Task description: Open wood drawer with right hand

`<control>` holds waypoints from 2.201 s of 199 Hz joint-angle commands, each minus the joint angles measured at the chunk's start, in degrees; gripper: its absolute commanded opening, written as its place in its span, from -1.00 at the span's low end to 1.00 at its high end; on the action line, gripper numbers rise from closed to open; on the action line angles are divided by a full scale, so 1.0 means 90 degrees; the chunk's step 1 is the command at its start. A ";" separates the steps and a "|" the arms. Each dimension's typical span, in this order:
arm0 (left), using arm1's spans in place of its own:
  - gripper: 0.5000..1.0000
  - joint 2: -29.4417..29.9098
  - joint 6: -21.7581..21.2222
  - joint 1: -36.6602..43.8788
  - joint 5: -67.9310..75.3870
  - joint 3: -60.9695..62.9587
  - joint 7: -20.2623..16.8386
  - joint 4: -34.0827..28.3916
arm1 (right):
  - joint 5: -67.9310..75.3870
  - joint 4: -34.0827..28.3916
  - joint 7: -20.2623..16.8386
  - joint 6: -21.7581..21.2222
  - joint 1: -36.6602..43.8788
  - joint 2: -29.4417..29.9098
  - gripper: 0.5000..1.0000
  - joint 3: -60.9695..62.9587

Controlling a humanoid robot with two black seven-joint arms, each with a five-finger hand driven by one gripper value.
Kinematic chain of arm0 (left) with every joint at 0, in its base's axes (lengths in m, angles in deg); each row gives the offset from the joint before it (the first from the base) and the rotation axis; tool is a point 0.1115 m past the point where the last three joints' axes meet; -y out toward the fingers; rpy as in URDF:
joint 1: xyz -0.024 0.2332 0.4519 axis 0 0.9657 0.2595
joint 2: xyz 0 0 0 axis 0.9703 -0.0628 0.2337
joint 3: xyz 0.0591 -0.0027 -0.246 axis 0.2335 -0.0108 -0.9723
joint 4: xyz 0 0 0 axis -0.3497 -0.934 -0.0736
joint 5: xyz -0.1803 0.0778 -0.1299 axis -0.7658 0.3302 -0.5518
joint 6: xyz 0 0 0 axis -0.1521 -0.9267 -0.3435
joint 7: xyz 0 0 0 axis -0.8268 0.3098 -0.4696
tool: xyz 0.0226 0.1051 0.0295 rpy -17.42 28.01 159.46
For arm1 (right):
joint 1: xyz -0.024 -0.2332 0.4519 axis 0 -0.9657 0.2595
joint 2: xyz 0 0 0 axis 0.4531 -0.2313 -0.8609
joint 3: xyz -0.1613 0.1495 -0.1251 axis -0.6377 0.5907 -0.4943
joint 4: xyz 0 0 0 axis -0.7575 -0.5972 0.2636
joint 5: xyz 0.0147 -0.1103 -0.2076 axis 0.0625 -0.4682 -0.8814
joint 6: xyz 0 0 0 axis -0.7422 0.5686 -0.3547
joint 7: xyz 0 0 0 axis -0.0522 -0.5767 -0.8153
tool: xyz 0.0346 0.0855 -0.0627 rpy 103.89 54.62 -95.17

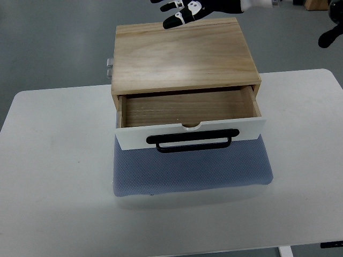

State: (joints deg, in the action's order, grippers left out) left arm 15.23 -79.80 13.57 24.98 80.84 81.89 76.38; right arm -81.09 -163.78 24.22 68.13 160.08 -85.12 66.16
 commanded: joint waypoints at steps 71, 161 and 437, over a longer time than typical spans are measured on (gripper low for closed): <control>1.00 0.0000 0.0000 0.0000 0.0000 0.0000 0.0000 0.0000 | -0.0127 0.1215 0.0138 0.1173 -0.2704 -0.0028 0.78 0.3614; 1.00 0.0000 0.0000 0.0000 0.0000 0.0000 0.0000 0.0000 | -0.1328 0.2592 0.0148 0.1339 -0.4764 0.1554 0.78 0.6866; 1.00 0.0000 0.0000 0.0000 0.0000 0.0000 0.0000 0.0000 | -0.3310 0.3686 0.0157 0.1768 -0.6629 0.3712 0.78 0.8770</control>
State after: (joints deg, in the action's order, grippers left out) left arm 15.23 -79.80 13.56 24.98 80.84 81.89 76.38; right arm -110.82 -130.61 25.62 84.05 100.76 -52.20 145.10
